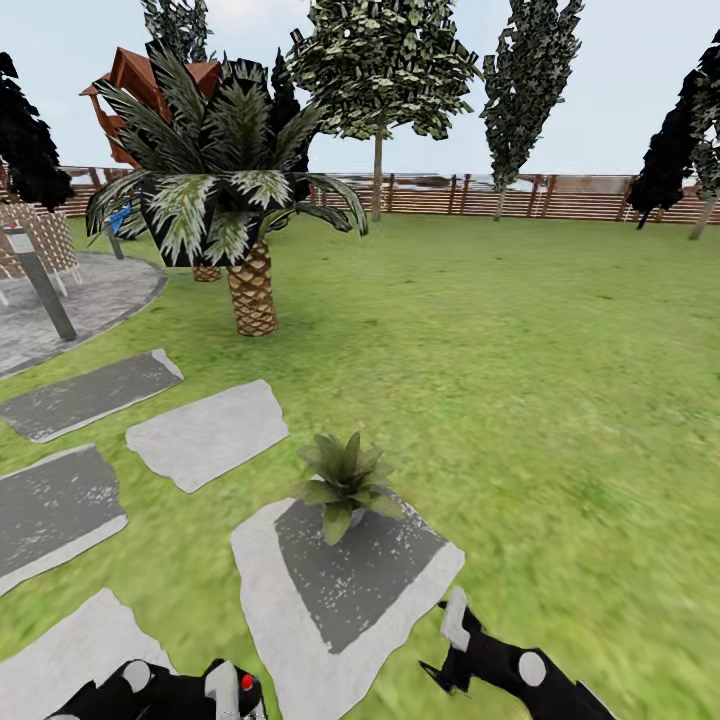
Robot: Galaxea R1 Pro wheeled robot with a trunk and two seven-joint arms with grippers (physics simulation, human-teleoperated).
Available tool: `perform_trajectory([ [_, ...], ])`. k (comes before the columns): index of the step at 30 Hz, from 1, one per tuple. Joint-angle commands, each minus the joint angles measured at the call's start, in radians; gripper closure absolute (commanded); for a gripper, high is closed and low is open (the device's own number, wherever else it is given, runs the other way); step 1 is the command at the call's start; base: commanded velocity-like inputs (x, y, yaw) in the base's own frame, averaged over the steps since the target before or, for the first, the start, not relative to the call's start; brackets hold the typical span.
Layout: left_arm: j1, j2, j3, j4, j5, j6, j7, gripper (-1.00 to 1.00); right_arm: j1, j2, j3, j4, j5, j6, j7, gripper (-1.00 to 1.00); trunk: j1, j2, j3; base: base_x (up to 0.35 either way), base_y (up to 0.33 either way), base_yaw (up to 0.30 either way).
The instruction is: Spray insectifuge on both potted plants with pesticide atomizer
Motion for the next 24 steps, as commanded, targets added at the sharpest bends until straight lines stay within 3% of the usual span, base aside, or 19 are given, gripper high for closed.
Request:
perform_trajectory([
  [1, -0.022, -0.002, -0.010, -0.002, -0.011, 0.008, -0.037, 1.00, -0.008, 0.006, 0.002, -0.020, 0.016, -0.004, 0.045, -1.00, 0.000, 0.000, -0.001, 0.000, 0.000, 0.000],
  [2, -0.032, -0.003, -0.014, -0.002, -0.016, 0.016, -0.055, 1.00, -0.011, 0.009, 0.002, -0.029, 0.017, -0.004, 0.065, -1.00, 0.000, 0.000, -0.001, 0.000, 0.000, 0.000],
  [3, -0.058, -0.005, -0.026, -0.002, -0.041, 0.051, -0.100, 1.00, -0.016, 0.018, 0.002, -0.049, 0.020, -0.002, 0.117, -1.00, 0.000, 0.000, -0.001, 0.000, 0.000, 0.000],
  [5, -0.085, -0.009, -0.040, -0.005, -0.089, 0.104, -0.135, 1.00, -0.019, 0.028, 0.002, -0.061, 0.022, -0.002, 0.157, -1.00, 0.000, 0.000, -0.001, 0.000, 0.000, 0.000],
  [10, -0.106, -0.030, -0.048, -0.047, -0.210, 0.161, -0.160, 1.00, -0.022, 0.060, 0.002, -0.071, 0.024, -0.001, 0.182, -1.00, 0.000, 0.000, -0.001, 0.000, 0.000, 0.000],
  [13, -0.108, -0.044, -0.049, -0.057, -0.237, 0.167, -0.163, 1.00, -0.023, 0.082, 0.002, -0.076, 0.025, 0.023, 0.184, -1.00, 0.000, 0.000, -0.001, 0.000, 0.000, 0.000],
  [17, -0.108, -0.061, -0.051, -0.060, -0.255, 0.167, -0.164, 1.00, -0.024, 0.109, 0.011, -0.091, 0.025, 0.110, 0.191, -1.00, 0.000, 0.000, -0.001, 0.000, 0.000, 0.000],
  [18, -0.108, -0.068, -0.051, -0.060, -0.263, 0.167, -0.164, 1.00, -0.025, 0.113, 0.019, -0.103, 0.025, 0.128, 0.200, 1.00, 0.000, 0.000, -0.001, 0.000, 0.000, 0.000],
  [21, -0.108, -0.092, -0.051, -0.061, -0.296, 0.167, -0.163, 1.00, -0.025, 0.119, 0.039, -0.147, 0.024, 0.154, 0.259, 1.00, 0.000, 0.000, -0.001, 0.000, 0.000, 0.000],
  [22, -0.110, -0.111, -0.051, -0.063, -0.319, 0.168, -0.158, 1.00, -0.025, 0.123, 0.047, -0.178, 0.024, 0.162, 0.295, 1.00, 0.000, 0.000, -0.001, 0.000, 0.000, 0.000],
  [24, -0.110, -0.117, -0.051, -0.065, -0.324, 0.167, -0.157, 1.00, -0.026, 0.132, 0.049, -0.189, 0.024, 0.162, 0.301, 1.00, 0.000, 0.000, -0.001, 0.000, 0.000, 0.000],
])
